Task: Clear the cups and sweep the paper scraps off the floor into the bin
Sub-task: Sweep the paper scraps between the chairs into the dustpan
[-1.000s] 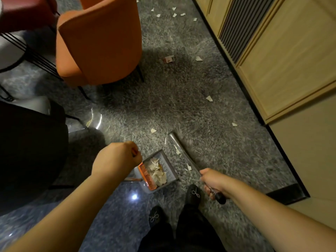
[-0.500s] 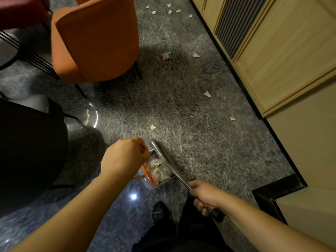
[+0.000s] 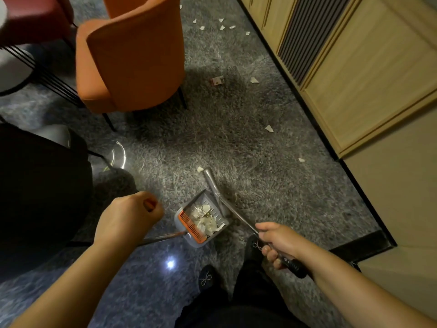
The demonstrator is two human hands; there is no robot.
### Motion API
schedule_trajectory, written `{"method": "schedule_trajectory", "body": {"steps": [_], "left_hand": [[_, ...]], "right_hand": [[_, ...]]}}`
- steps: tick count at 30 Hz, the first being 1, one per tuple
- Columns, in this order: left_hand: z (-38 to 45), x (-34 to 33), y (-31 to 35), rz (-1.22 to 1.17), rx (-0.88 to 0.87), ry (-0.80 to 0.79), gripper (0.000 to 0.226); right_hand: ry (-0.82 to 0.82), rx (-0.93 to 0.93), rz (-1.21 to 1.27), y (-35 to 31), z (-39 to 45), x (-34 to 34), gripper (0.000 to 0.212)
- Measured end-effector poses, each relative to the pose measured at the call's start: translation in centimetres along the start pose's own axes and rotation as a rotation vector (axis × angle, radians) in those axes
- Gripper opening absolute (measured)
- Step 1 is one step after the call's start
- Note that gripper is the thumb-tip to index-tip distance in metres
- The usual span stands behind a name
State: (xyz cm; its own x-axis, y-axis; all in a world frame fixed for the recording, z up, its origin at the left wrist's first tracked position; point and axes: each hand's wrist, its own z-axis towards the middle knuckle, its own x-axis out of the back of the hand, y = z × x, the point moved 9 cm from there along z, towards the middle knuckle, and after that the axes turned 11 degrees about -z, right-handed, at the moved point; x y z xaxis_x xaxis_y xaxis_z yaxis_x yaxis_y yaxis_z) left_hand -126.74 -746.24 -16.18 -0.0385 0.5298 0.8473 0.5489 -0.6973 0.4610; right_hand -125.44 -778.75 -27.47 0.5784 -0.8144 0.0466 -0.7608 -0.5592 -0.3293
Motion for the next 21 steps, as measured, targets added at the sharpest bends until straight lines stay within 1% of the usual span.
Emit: {"method": "schedule_trajectory", "body": {"steps": [5,11,14,18,21], "left_hand": [[-0.8,1.5,-1.7,0.006,0.002,0.002,0.01],[-1.3,3.4,-5.0,-0.012,0.066,-0.025,0.007],[-1.3,3.7,-6.4,-0.014,0.098,-0.042,0.009],[-0.5,3.6,-7.1,-0.016,0.118,-0.061,0.01],[0.5,4.0,-7.4,0.004,0.12,-0.034,0.011]], "right_hand": [[0.088,-0.004,-0.015,-0.6,1.2,2.0,0.041],[0.182,-0.008,-0.098,-1.1,3.9,3.8,0.047],[0.21,-0.016,-0.145,-1.1,5.2,4.0,0.047],[0.203,-0.028,-0.211,-1.3,6.9,2.8,0.044],[0.168,-0.022,-0.314,-1.7,7.9,0.5,0.042]]}}
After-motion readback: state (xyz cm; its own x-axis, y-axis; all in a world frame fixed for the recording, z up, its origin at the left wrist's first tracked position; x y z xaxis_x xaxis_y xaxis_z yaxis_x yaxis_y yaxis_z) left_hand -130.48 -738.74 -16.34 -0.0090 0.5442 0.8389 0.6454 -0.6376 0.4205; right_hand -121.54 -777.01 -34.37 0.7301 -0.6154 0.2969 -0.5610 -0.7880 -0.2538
